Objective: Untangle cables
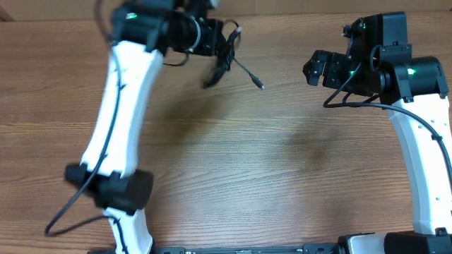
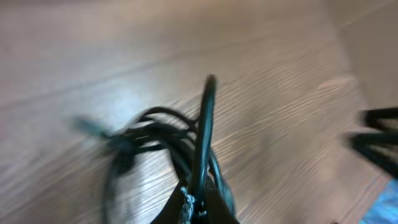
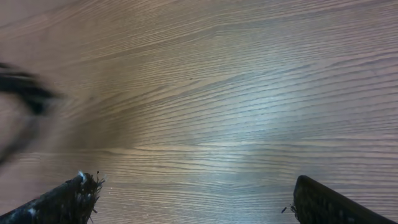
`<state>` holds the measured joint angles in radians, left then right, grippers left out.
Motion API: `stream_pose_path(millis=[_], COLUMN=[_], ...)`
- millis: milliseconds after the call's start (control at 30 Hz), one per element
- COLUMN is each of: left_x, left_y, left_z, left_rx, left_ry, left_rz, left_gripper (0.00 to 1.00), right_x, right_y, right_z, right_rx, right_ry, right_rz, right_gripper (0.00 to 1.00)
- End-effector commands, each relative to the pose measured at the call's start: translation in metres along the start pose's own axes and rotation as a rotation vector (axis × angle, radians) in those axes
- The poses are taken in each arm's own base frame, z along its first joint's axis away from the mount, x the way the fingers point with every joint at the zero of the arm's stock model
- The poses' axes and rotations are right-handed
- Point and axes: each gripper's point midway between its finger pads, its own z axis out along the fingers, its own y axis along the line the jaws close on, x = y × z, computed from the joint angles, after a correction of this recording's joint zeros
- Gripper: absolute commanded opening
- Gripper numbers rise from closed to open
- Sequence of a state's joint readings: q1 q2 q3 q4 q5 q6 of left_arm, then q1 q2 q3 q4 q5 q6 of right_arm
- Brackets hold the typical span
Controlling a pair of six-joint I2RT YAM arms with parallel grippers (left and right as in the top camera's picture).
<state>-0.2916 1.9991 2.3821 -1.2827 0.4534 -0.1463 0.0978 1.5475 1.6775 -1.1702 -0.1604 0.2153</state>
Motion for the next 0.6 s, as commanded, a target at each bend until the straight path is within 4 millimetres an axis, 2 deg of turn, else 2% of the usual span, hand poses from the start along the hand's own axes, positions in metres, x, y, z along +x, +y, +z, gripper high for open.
stream_pose_path(millis=[0,100,167,233,333,433,567], left_x=[0.005,0.008,0.008,0.008,0.007,0.006,0.002], left_y=[-0.015,-0.014,-0.017,-0.024,-0.024,-0.021,-0.023], left_z=[-0.001,-0.001,-0.001,-0.002,-0.003,-0.005,-0.012], left_rx=[0.045,0.043,0.058,0.099,0.102,0.107,0.177], left_ry=[0.018,0.031,0.032,0.034,0.033,0.031,0.025], left_rz=[0.009,-0.007,-0.022,-0.03,-0.066,-0.103,-0.123], left_gripper=[0.04,0.04,0.04,0.04,0.04,0.04,0.04], right_x=[-0.009,-0.006,-0.002,0.001,-0.004,-0.01,-0.013], right_y=[0.004,0.017,0.043,0.078,0.109,0.122,0.124], right_z=[-0.012,-0.012,-0.017,-0.03,-0.048,-0.057,-0.057], right_rx=[-0.018,-0.092,-0.243,-0.46,-0.659,-0.748,-0.757], right_ry=[-0.04,-0.022,-0.004,-0.003,-0.033,-0.069,-0.078], right_rz=[-0.009,-0.014,-0.088,-0.192,-0.244,-0.283,-0.291], right_gripper=[1.0,0.98,0.97,0.97,0.98,0.98,0.98])
